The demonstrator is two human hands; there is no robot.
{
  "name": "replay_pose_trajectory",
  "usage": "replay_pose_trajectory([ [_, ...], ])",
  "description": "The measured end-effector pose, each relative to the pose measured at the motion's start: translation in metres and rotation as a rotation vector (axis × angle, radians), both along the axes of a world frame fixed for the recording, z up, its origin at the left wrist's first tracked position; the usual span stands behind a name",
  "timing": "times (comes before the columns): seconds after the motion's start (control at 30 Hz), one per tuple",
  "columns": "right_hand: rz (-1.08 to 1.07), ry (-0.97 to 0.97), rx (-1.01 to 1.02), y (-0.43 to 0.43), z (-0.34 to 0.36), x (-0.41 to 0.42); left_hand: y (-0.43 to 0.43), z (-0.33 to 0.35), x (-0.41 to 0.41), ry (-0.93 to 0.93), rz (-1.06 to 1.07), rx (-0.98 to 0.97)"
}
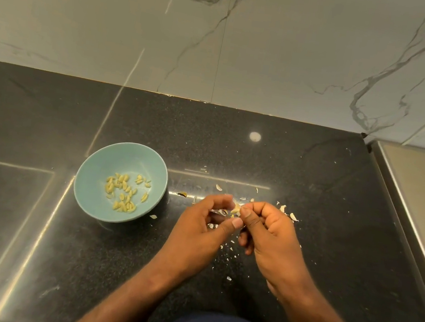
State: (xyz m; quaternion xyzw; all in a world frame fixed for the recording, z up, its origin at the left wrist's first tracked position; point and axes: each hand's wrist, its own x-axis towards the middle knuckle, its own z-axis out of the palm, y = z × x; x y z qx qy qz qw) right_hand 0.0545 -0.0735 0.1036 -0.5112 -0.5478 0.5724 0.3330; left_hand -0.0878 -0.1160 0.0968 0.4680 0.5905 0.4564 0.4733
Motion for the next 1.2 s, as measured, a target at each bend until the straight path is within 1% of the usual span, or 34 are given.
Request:
replay_pose_trajectory([
  [0.1, 0.054, 0.033, -0.010, -0.003, 0.002, -0.003, 0.000, 0.004, -0.001, 0.012, 0.085, 0.097],
  [0.17, 0.064, 0.023, 0.014, -0.004, 0.004, -0.004, 0.000, 0.002, -0.002, 0.011, 0.106, 0.098],
  [0.3, -0.100, -0.073, 0.195, -0.002, 0.010, 0.004, 0.000, 0.002, 0.000, -0.058, 0.145, 0.065],
  [0.33, -0.113, -0.081, 0.213, -0.001, 0.011, 0.006, 0.000, 0.001, 0.000, -0.087, 0.151, 0.053],
  [0.37, -0.104, -0.074, 0.203, 0.000, 0.010, 0.006, 0.000, -0.001, -0.001, -0.138, 0.151, 0.024],
  [0.47, -0.055, -0.025, 0.097, 0.002, -0.001, 0.000, 0.001, -0.005, 0.003, -0.393, 0.108, -0.103],
  [0.5, -0.054, -0.017, 0.068, 0.002, -0.005, -0.002, 0.001, -0.007, 0.005, -0.427, 0.094, -0.124],
  [0.53, -0.058, -0.007, 0.040, 0.002, -0.010, -0.003, 0.001, -0.009, 0.008, -0.415, 0.085, -0.127],
  [0.67, -0.023, 0.032, -0.063, 0.001, -0.016, 0.000, -0.002, -0.016, 0.006, -0.225, 0.079, -0.063],
  [0.73, -0.003, 0.050, -0.079, 0.000, -0.013, 0.000, 0.000, -0.019, 0.003, -0.152, 0.091, -0.052],
  [0.8, -0.087, 0.026, -0.011, 0.003, -0.008, 0.004, 0.001, -0.020, 0.002, -0.166, 0.148, -0.061],
  [0.87, -0.182, -0.096, 0.124, 0.009, -0.004, 0.014, 0.002, -0.020, 0.002, -0.207, 0.198, -0.075],
  [0.9, -0.168, -0.179, 0.184, 0.013, -0.002, 0.020, 0.002, -0.020, 0.001, -0.219, 0.210, -0.080],
  [0.93, -0.079, -0.265, 0.206, 0.016, 0.000, 0.025, 0.002, -0.020, 0.001, -0.228, 0.218, -0.082],
  [1.0, 0.220, -0.438, 0.103, 0.018, 0.005, 0.027, 0.001, -0.020, 0.000, -0.241, 0.226, -0.075],
  [1.03, 0.299, -0.476, 0.086, 0.016, 0.002, 0.026, 0.001, -0.020, 0.000, -0.245, 0.229, -0.070],
  [1.07, 0.285, -0.487, 0.113, 0.015, 0.000, 0.025, 0.001, -0.019, 0.001, -0.249, 0.233, -0.065],
  [1.13, 0.100, -0.361, 0.241, 0.008, 0.006, 0.019, 0.001, -0.018, 0.002, -0.257, 0.249, -0.058],
  [1.17, 0.007, -0.286, 0.284, 0.006, 0.005, 0.017, 0.002, -0.018, 0.002, -0.263, 0.261, -0.058],
  [1.2, -0.062, -0.251, 0.308, 0.005, 0.004, 0.015, 0.002, -0.017, 0.002, -0.269, 0.273, -0.060],
])
